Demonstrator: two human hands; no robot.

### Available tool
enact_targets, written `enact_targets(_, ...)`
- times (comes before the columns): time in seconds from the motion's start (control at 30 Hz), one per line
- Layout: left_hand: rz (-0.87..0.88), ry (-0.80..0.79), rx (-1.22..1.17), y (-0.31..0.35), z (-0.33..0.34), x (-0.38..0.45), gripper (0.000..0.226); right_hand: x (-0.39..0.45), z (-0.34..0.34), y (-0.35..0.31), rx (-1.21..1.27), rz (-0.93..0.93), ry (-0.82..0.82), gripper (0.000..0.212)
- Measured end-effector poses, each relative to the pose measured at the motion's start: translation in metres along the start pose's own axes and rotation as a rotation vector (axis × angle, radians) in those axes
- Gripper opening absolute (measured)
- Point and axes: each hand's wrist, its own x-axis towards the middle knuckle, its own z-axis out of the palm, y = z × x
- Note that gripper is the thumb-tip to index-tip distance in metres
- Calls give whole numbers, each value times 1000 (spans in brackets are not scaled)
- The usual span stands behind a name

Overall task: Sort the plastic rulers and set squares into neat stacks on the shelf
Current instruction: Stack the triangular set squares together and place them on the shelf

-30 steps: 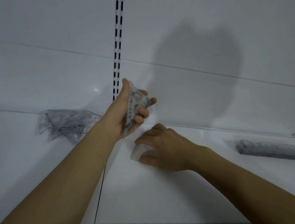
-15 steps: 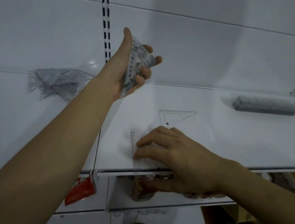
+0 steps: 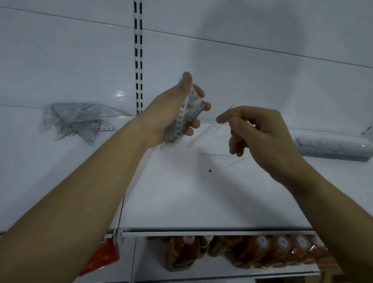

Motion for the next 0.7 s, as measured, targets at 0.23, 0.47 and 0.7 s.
enact_targets(0.23,514,79,580,-18,11,1,30,35,7,4,-61,112,31,22)
enact_targets(0.47,853,258,888,-22,2,9,46,49,11,8,99,176,59,19)
enact_targets(0.7,762,123,974,-28,6,10,63,47,14,9,533,267,-86,35)
